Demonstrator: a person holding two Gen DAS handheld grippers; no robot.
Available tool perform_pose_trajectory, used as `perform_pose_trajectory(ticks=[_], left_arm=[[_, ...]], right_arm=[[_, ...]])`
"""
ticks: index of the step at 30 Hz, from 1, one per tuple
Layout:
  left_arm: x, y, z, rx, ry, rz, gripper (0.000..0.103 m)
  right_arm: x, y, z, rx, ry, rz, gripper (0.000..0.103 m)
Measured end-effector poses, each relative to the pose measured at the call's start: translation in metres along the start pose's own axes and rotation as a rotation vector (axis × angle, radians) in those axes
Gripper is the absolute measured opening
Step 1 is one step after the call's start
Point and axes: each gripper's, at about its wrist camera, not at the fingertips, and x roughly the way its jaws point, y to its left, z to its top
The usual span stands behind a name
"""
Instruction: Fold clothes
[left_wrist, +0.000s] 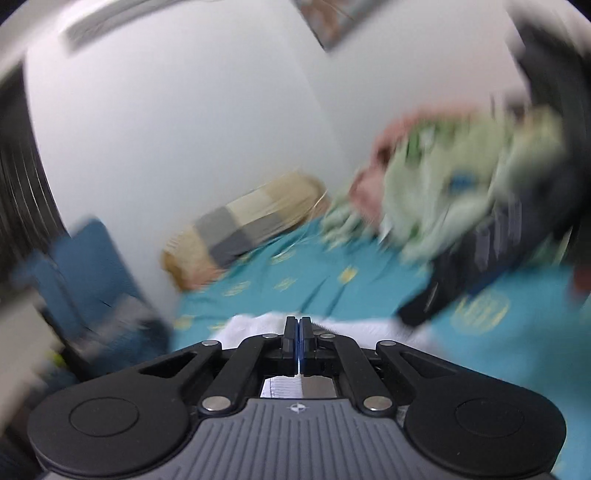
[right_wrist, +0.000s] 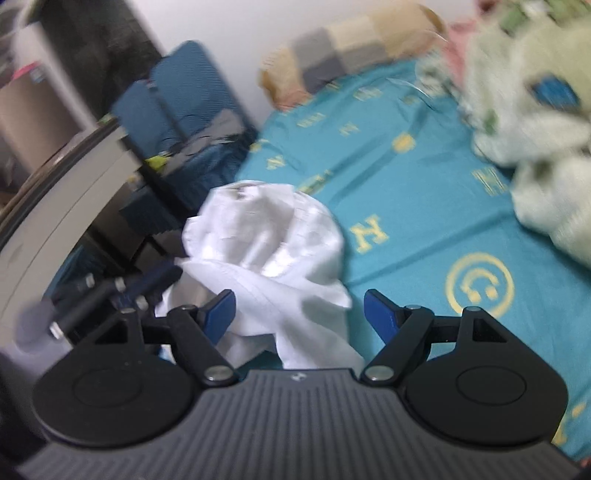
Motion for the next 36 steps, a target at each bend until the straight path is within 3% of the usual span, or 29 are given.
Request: perform_pose_trajectory(ticks=[3, 6, 12, 14, 18, 24, 27, 29, 32, 35, 36], left_arm=[[-0.020, 0.025, 0.010, -0.165, -0.035, -0.097, 0.000], [-0.028, 0.047, 0.010, -0.266, -0.033, -0.148, 0.000], [-0.036, 0.053, -0.001, -0.324, -0.035, -0.182, 0.000], [-0.035, 0.051, -0.004, -0.325, -0.033, -0.169, 0.000], [-0.027, 0.047, -0.007, -0.342, -0.017, -0.139, 0.000], [-0.020, 0.033, -0.013, -0.330, 0.011, -0.050, 0.000], [-0.014, 0.029, -0.021, -0.357, 0.054, 0.022, 0.000], [-0.008, 0.028, -0.029, -0.385, 0.097, 0.052, 0.000], [-0.006, 0.024, -0.039, -0.396, 0.139, 0.045, 0.002], [-0.007, 0.008, -0.043, -0.326, 0.149, 0.033, 0.026], [-0.007, 0.001, -0.044, -0.293, 0.154, 0.029, 0.039]], right_arm=[[-0.006, 0.024, -0.002, -0.131, -0.043, 0.035, 0.078], [-0.004, 0.044, -0.010, -0.244, -0.059, 0.026, 0.078], [0.016, 0.073, -0.021, -0.330, -0.128, -0.079, 0.078], [0.022, 0.076, -0.022, -0.317, -0.145, -0.157, 0.078], [0.024, 0.058, -0.027, -0.243, -0.043, -0.317, 0.078], [0.017, 0.016, -0.033, -0.023, 0.079, -0.375, 0.078], [0.021, 0.008, -0.037, 0.021, 0.044, -0.440, 0.077], [0.024, 0.004, -0.036, 0.032, 0.010, -0.443, 0.052], [0.033, -0.003, -0.030, 0.084, 0.006, -0.365, 0.023], [0.035, -0.001, -0.026, 0.095, -0.003, -0.288, 0.014], [0.033, 0.000, -0.025, 0.100, -0.008, -0.259, 0.013]])
